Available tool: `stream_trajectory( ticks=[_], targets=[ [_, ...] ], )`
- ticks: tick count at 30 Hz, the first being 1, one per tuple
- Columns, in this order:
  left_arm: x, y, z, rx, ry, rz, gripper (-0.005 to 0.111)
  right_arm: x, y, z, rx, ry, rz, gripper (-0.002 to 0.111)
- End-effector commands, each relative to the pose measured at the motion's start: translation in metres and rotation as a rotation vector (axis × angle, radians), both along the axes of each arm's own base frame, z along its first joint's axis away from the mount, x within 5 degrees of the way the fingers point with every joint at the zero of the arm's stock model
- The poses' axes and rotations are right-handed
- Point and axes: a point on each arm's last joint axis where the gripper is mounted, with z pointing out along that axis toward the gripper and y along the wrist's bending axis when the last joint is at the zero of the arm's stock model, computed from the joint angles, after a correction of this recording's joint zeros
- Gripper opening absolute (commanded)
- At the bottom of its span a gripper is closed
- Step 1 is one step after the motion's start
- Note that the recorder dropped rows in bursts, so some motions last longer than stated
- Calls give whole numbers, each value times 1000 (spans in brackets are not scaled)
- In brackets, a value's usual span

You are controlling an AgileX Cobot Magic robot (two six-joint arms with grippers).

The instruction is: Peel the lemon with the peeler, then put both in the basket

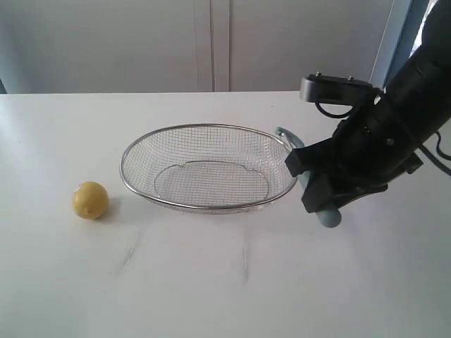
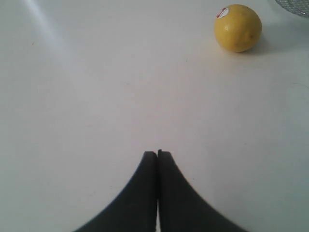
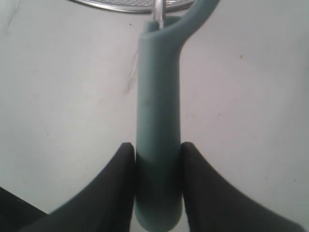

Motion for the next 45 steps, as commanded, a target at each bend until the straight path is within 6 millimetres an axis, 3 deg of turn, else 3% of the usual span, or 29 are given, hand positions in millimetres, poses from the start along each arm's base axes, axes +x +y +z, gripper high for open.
stream_trajectory(
  ticks=[1, 28, 45],
  targets=[
    [-1, 0, -4, -1, 13, -5, 0, 0, -3, 2, 12, -16, -5, 0],
    [-1, 0, -4, -1, 13, -5, 0, -2, -4, 1, -1, -4, 4, 0],
    [6, 1, 15, -2, -201, 7, 0, -1, -4, 2, 2, -11, 0, 0]
  ],
)
